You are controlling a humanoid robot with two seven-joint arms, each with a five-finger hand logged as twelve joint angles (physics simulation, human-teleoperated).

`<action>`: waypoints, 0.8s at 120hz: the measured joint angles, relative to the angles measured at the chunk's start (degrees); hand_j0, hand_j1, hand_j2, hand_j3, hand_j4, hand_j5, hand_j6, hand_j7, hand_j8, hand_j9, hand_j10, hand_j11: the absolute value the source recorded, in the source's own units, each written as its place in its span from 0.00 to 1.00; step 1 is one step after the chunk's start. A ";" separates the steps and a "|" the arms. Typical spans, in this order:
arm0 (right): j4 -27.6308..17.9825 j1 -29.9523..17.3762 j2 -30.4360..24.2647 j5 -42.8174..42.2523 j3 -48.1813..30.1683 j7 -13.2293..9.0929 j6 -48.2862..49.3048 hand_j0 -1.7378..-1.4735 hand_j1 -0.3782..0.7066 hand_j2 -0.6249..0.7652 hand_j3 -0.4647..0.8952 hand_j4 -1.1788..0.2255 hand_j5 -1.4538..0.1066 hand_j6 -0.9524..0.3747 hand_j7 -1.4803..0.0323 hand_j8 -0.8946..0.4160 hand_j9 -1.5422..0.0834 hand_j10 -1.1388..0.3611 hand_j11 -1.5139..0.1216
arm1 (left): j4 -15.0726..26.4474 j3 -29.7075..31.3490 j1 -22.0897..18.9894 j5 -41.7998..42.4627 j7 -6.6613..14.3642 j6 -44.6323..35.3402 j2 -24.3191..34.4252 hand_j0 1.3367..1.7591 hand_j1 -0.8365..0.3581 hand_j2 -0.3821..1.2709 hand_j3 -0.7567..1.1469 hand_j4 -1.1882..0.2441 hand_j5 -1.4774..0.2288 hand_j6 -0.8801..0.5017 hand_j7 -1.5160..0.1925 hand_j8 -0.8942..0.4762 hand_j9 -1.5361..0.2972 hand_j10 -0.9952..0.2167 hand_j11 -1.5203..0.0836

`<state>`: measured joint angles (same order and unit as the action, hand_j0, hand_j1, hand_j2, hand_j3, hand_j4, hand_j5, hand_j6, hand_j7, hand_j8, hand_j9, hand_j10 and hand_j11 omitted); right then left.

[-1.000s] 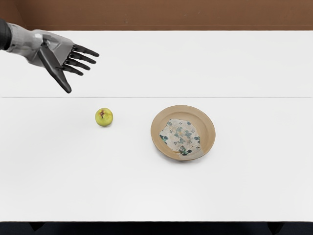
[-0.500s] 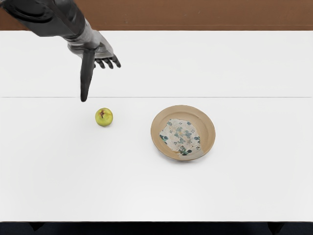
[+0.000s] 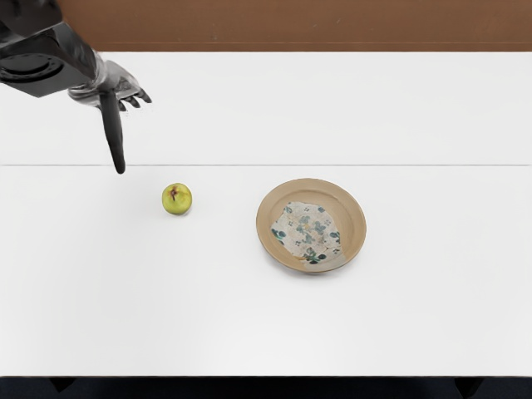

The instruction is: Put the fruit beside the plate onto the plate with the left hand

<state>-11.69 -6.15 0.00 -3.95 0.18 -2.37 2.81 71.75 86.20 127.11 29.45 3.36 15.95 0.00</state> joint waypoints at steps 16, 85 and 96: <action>0.00 0.00 0.00 0.00 0.00 0.00 0.00 0.30 0.04 0.45 0.34 0.83 0.92 0.71 0.97 0.67 0.94 0.75 0.91 | 6.13 -5.95 -1.92 0.53 3.42 -16.51 0.00 0.76 0.99 0.23 0.40 0.83 0.86 0.63 0.88 0.65 0.83 0.82 0.94; 0.00 0.00 0.00 0.00 0.00 0.00 0.00 0.30 0.04 0.45 0.34 0.83 0.92 0.71 0.97 0.67 0.94 0.75 0.91 | 8.59 -20.88 -15.13 -26.58 8.75 -32.38 0.00 0.76 0.98 0.23 0.40 0.82 0.86 0.63 0.88 0.65 0.83 0.81 0.94; 0.00 0.00 0.00 0.00 0.00 0.00 0.00 0.30 0.04 0.45 0.34 0.83 0.92 0.71 0.97 0.67 0.94 0.75 0.91 | 8.49 -20.43 -15.79 -27.20 8.70 -32.69 0.00 0.76 0.96 0.23 0.40 0.81 0.84 0.62 0.86 0.63 0.82 0.80 0.92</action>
<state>-11.69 -6.15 0.00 -3.96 0.18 -2.37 2.81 80.23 65.77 111.32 2.25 12.07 -16.74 0.00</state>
